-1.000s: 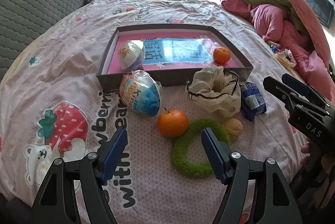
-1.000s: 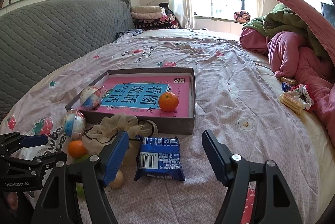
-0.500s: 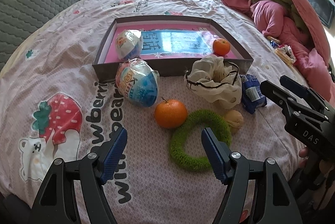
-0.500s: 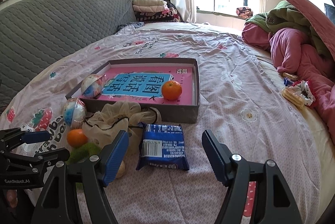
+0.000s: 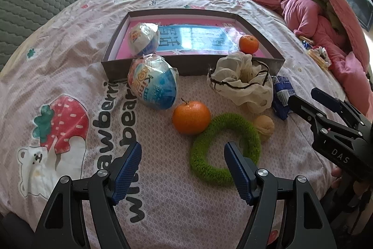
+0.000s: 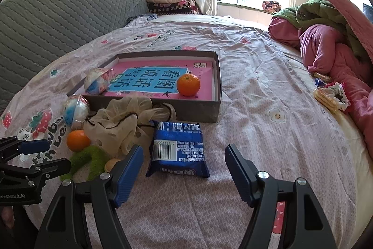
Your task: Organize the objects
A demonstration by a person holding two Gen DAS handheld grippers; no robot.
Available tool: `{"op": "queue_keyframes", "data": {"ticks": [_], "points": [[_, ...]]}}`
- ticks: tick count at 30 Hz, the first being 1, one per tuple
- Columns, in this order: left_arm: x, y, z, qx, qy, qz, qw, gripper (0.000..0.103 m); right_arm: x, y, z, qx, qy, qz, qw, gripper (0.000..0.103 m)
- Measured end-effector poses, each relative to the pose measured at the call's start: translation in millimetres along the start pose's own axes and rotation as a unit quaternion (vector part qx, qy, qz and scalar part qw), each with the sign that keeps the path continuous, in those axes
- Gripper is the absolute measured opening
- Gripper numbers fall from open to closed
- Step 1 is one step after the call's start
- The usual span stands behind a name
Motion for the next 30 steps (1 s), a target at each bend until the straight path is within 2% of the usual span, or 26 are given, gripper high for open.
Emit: {"op": "queue_keyframes", "data": {"ticks": [19, 30], "points": [[-11.9, -1.2, 11.5, 0.002, 0.030, 0.004, 0.9995, 0.075, -9.3, -1.2, 11.0, -0.003, 0.030, 0.005, 1.000, 0.072], [-18.5, -1.9, 13.7, 0.008, 0.032, 0.009, 0.9994, 0.075, -15.5, 0.1, 12.4, -0.009, 0.037, -0.004, 0.999, 0.072]]}}
Point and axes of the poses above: each gripper's, at about its wrist camera, not at the fingertips, and x roughly against the way its jaws point, y to its left, z to its underside, the point moved 7 cm from there along -x, roughly the way its jaws point, and after that the axes turned 3 degrees about -y, right-handed, at the moved point
